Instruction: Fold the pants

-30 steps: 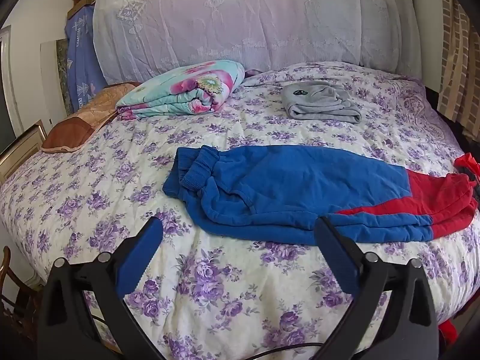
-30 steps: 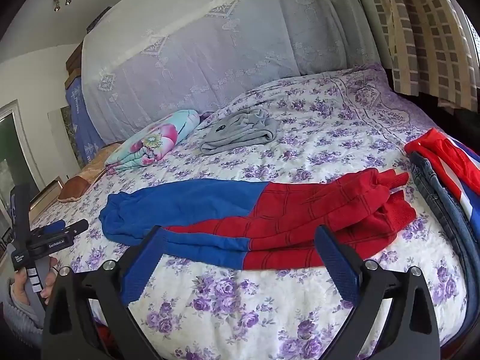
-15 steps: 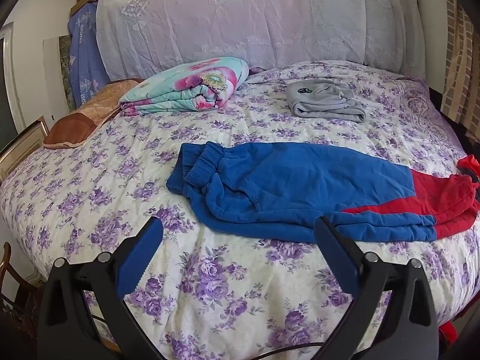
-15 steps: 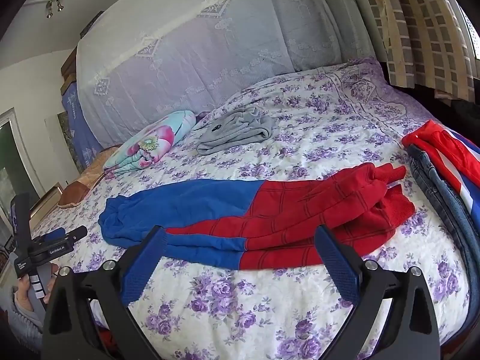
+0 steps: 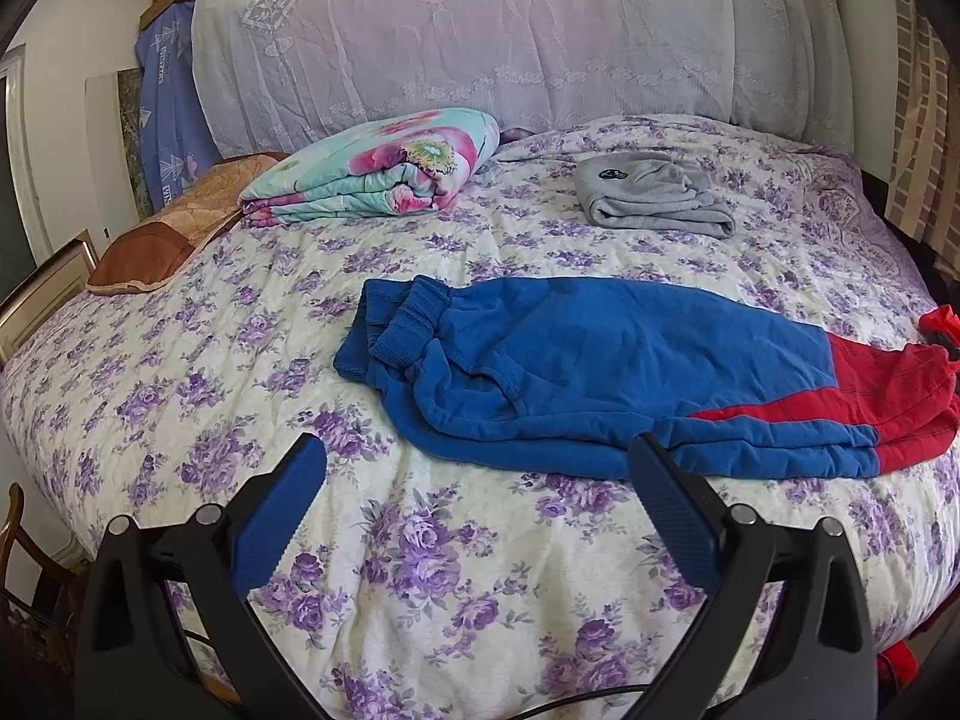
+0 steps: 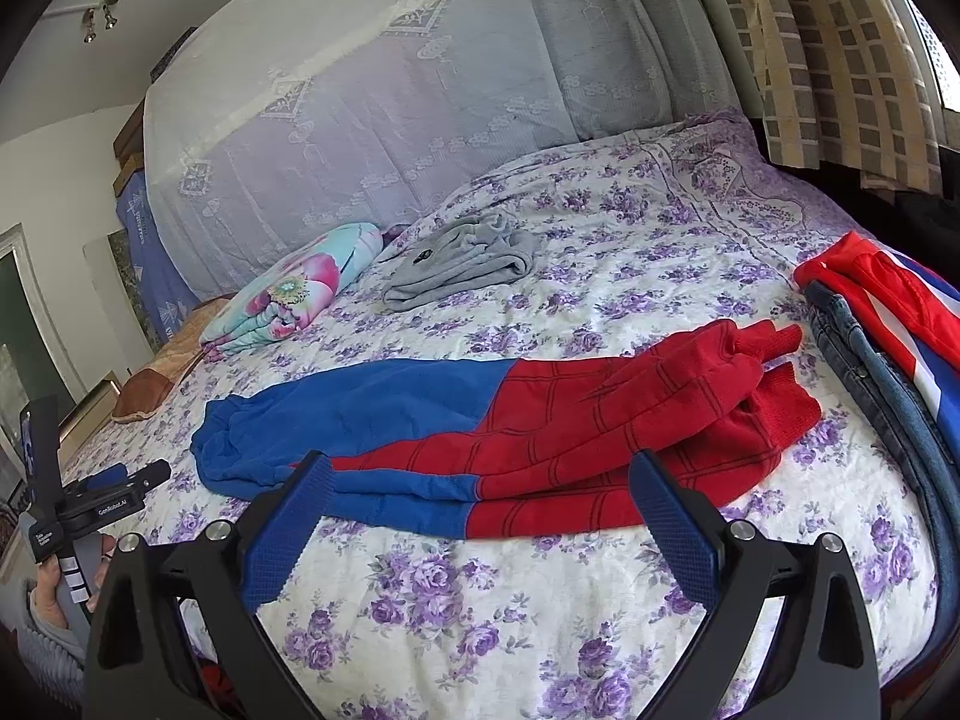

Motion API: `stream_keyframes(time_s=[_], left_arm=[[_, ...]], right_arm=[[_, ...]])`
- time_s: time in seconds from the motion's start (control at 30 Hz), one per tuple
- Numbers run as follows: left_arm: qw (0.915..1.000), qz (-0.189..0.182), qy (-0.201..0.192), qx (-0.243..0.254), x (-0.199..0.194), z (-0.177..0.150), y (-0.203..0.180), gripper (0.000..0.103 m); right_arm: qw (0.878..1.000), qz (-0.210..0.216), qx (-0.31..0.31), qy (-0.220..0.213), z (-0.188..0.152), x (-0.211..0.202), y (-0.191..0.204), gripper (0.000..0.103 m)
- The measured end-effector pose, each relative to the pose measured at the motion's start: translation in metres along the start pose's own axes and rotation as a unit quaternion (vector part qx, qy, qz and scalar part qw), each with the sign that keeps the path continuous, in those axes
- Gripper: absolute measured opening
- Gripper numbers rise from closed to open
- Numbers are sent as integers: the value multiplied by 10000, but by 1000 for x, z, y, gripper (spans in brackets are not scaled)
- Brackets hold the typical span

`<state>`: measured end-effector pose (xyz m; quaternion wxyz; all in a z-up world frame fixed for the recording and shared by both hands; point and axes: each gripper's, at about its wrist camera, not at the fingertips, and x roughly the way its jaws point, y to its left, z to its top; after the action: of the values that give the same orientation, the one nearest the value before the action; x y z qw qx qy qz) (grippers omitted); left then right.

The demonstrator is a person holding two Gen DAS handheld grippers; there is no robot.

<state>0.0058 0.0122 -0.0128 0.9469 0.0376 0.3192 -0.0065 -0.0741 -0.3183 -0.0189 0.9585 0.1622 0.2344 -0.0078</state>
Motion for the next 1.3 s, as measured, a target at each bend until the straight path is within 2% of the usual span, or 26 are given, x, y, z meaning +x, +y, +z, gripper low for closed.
stream_keyframes(time_s=[1.3], left_arm=[[10000, 2, 93, 0, 7, -5, 1, 98]], right_arm=[[10000, -55, 30, 62, 0, 3, -3, 99]])
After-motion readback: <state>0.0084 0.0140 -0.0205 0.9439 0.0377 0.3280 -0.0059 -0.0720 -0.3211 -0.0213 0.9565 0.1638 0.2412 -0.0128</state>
